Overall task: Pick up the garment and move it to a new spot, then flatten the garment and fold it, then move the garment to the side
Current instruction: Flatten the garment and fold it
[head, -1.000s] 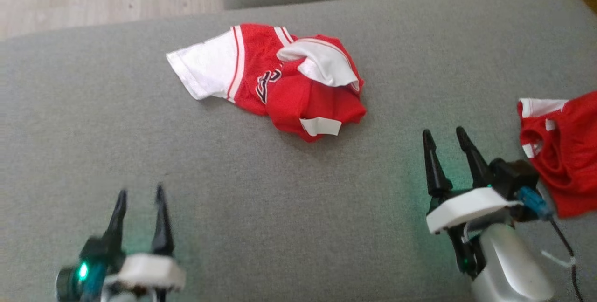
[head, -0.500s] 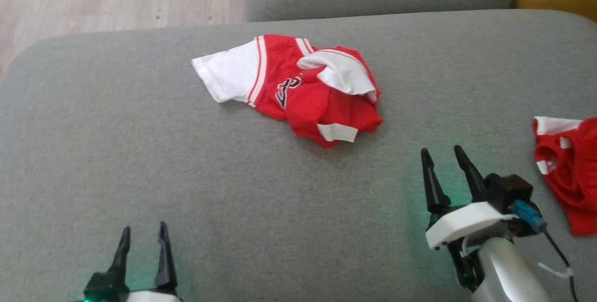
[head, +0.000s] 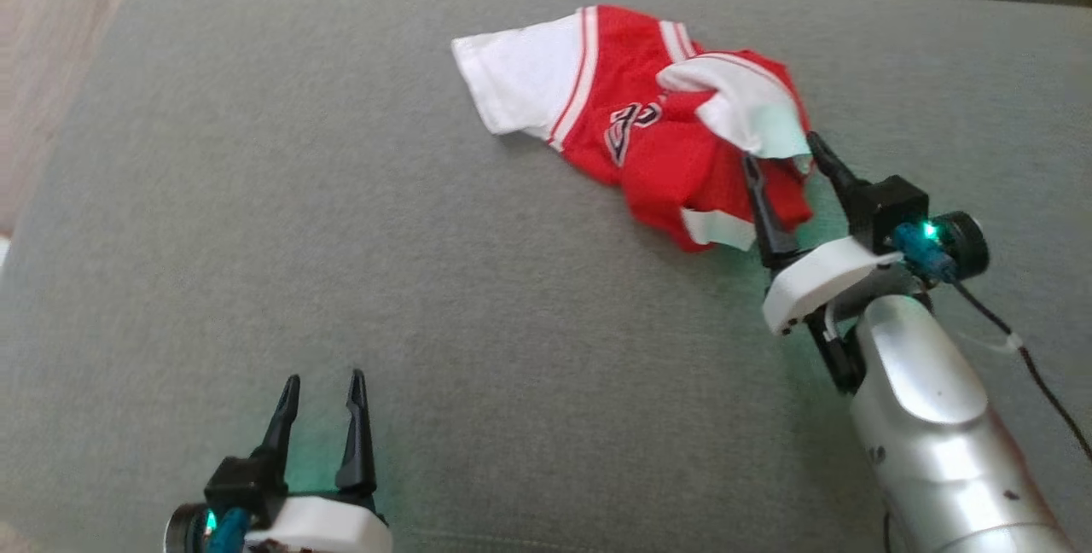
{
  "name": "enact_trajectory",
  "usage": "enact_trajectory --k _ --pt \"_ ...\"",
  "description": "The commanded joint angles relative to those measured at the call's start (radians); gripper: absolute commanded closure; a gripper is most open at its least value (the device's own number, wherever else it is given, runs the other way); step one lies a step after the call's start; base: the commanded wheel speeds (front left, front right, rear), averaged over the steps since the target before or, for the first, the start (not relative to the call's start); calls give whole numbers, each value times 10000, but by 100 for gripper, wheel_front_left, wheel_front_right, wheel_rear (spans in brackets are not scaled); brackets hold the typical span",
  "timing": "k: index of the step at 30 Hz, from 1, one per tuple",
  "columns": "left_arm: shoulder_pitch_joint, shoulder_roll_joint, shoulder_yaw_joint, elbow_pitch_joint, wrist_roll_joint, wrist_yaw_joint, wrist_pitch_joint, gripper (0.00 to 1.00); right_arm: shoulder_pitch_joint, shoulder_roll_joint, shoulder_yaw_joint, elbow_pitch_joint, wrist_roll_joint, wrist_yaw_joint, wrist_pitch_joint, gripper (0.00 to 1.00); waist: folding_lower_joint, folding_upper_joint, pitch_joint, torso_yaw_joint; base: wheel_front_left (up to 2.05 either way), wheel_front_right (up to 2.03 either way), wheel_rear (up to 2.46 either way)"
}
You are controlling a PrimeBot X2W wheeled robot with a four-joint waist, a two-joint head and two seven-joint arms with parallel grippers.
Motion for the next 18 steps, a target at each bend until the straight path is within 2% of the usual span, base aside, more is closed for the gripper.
enact_trajectory --k 1,8,18 --pt "-450 19 168 -210 -146 61 -53 0 -406 -10 -105 53 -333 -9 -40 0 -2 0 332 386 0 0 0" --pt "-636 19 -19 -238 -397 121 -53 0 -956 -10 -579 618 -1463 -9 -40 0 -2 0 686 617 0 0 0" --pt "-1150 19 -391 -411 -718 136 -53 0 -1450 -10 -890 62 -1465 -9 -40 0 -2 0 979 661 0 0 0"
